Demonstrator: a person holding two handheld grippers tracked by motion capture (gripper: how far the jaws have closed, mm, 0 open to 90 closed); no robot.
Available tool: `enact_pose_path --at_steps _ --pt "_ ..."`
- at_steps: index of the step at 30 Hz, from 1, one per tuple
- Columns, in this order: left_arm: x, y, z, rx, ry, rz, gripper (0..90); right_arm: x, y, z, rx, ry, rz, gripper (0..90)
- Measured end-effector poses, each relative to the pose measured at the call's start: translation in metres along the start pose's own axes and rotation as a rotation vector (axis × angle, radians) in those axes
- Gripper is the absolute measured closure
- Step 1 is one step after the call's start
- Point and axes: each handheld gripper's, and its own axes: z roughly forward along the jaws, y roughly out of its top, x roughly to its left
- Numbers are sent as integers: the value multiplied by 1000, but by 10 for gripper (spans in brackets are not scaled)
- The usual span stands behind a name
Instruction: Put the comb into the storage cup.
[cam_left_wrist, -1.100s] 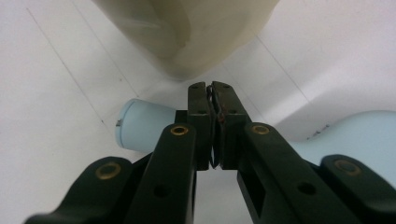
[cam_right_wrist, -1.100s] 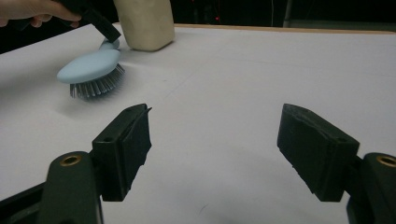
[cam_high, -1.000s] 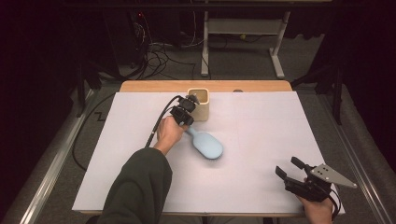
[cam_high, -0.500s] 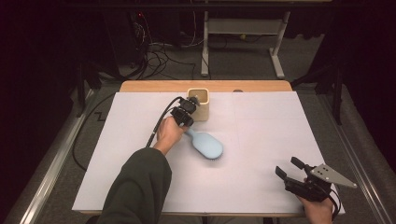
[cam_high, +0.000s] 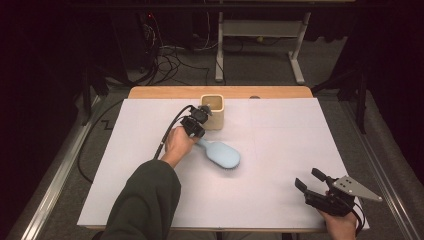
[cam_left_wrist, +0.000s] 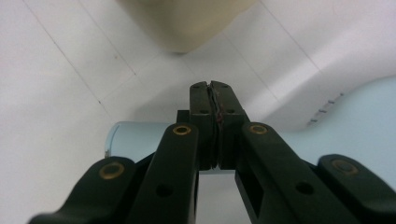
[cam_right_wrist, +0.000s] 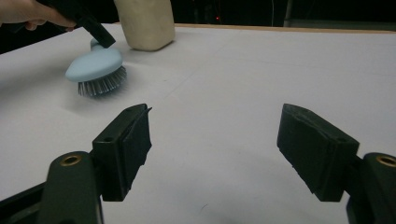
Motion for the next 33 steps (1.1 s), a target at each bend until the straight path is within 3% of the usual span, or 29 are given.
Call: enact_pose_path --at_steps 17,22,33 --pt "-1 -14 -5 2 -40 -6 881 0 0 0 1 -1 0 263" --pt "-3 -17 -7 10 -34 20 881 0 0 0 1 -1 0 263" --pt "-4 -25 -9 15 -46 30 881 0 0 0 1 -2 1 263"
